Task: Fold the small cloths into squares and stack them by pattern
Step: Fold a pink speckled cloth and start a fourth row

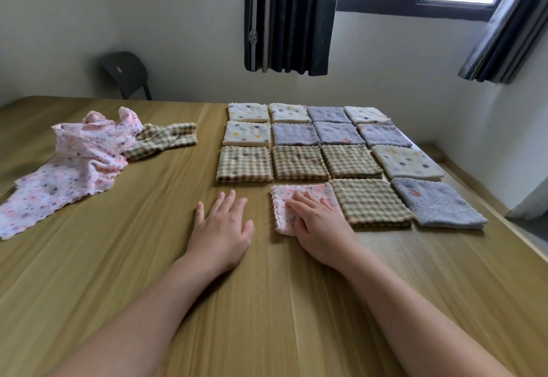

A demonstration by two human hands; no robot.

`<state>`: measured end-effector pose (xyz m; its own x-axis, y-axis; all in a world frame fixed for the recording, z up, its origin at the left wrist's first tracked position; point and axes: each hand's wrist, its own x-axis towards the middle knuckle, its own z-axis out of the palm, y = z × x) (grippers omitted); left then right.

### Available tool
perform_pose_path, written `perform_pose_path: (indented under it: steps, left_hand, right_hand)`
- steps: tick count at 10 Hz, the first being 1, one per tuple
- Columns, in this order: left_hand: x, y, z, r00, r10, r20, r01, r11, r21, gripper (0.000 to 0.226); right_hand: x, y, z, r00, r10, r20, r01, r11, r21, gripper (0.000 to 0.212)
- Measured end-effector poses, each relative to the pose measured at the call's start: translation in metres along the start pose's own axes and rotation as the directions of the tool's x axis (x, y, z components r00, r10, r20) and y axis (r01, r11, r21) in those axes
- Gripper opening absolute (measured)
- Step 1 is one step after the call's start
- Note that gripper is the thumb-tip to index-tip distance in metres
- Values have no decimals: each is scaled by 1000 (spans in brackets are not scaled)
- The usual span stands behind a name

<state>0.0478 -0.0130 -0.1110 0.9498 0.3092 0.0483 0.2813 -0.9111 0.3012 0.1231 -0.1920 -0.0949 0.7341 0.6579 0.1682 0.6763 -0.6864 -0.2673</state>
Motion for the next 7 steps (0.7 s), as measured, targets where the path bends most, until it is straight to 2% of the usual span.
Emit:
perform_pose_path:
  steps: [4, 7]
  left_hand:
    - [1, 0, 1, 1000, 1, 1, -1, 1000, 4, 55]
    - [1, -1, 2, 1000, -4, -10, 4, 1000, 9, 54]
  right_hand:
    - [7, 8, -1, 999, 6, -37, -5, 999, 33, 33]
    - [12, 4, 5, 999, 11, -46, -10, 1000, 20, 42]
